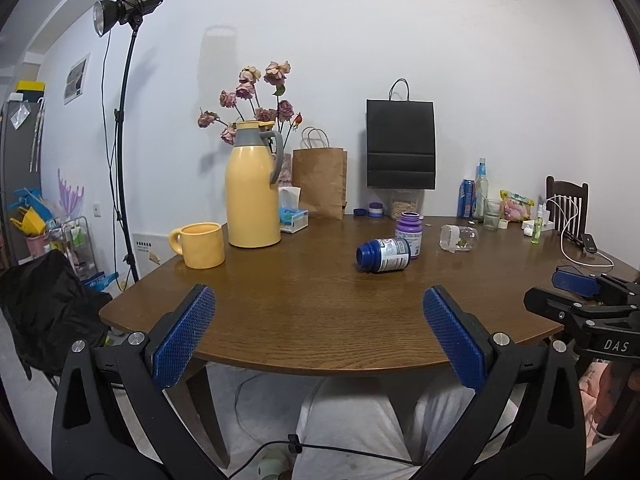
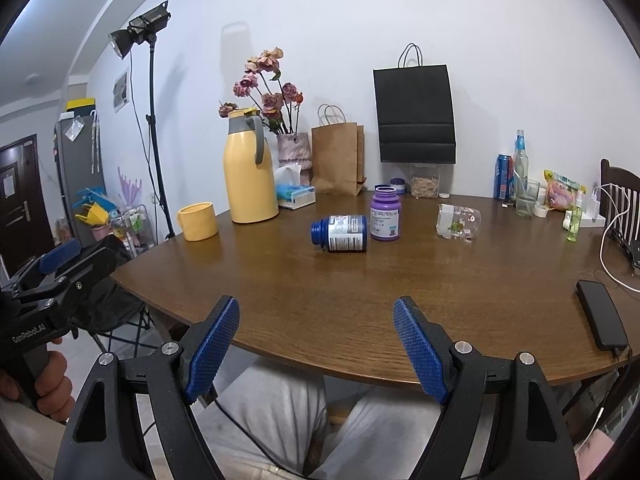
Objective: Flip cup upright
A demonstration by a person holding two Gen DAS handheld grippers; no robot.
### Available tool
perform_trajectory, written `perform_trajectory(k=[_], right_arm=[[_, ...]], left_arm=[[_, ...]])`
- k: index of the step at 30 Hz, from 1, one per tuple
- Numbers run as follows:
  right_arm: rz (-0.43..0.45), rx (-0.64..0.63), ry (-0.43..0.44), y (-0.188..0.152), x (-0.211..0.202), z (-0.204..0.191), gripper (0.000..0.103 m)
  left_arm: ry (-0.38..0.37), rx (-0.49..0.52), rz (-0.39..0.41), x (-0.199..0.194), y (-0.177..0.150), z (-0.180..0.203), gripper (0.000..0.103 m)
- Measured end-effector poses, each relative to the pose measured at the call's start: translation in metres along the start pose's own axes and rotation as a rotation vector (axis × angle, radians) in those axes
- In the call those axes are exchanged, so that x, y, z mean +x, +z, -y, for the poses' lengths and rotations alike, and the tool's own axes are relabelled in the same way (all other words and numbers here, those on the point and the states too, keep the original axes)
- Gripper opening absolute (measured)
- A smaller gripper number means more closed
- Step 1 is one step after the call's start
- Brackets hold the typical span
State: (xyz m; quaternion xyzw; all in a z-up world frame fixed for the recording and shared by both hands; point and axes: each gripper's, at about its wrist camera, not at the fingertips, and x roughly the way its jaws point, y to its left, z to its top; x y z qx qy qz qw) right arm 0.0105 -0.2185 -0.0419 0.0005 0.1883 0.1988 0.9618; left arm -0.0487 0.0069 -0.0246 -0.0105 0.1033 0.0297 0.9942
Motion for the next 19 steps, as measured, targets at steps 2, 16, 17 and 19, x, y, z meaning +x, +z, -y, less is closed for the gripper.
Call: perform_trajectory(k=[2,16,17,19], right_arm=[[0.001,0.000,-0.001,0.0000,0.0000,-0.0003,0.084],[-0.004,0.002,0.002,0.0005,0.0007,-0.0005,0.084],[-0.004,0.002,0.003,0.0006,0.0008,-0.0004,0.084],[-0.006,0.003,0.003,0.0001,0.0011,-0.0006,0.084]], left_arm=[[0.001,0.000,0.002,-0.0001,0.0001,-0.0001,0.103],[-0.004,0.006,0.007,-0.0023,-0.0001,0.0029,0.103],[-0.003,0.006,0.007,-0.0025,-0.0001,0.0028,0.103],[-0.004,0.004,0.008,-0.0026,-0.0001,0.0021,0.103]])
